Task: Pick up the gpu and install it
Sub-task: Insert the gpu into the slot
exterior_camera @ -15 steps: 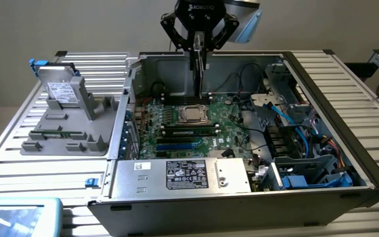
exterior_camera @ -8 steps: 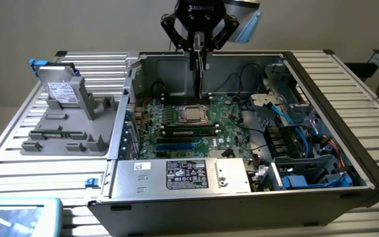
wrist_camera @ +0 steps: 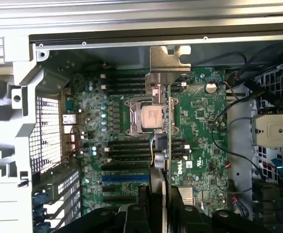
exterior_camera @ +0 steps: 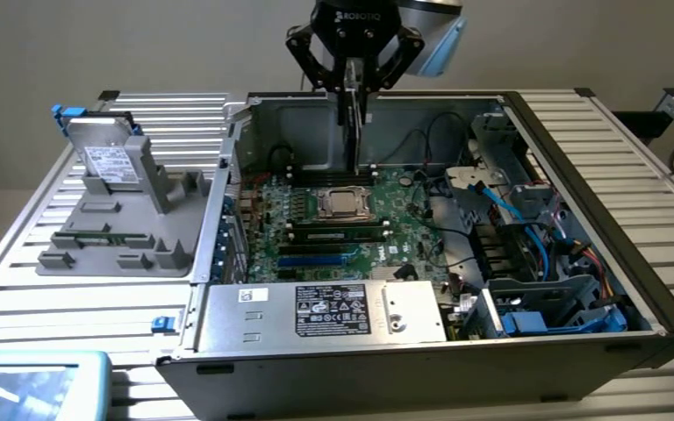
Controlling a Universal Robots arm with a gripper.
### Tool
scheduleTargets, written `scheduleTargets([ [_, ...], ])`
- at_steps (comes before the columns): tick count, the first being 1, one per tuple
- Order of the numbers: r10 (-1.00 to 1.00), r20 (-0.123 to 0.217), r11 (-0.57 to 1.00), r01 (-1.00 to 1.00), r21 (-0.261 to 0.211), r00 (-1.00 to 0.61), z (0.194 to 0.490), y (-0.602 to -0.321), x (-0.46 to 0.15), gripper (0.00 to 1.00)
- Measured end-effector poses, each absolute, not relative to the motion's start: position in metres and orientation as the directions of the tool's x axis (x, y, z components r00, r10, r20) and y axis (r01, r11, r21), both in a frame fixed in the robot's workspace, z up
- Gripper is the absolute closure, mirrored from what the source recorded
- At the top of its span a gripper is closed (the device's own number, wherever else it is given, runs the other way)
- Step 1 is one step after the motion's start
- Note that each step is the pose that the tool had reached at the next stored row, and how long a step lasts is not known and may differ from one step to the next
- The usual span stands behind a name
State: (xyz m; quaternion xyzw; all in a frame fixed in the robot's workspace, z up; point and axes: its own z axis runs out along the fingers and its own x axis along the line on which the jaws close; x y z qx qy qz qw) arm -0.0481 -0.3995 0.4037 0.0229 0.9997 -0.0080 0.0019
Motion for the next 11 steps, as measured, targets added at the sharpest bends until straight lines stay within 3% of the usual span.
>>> scheduleTargets([
  [11, -0.154, -0.004, 0.988, -0.154, -0.004, -0.988, 0.4021, -0.3994, -0.0481, 0.72],
])
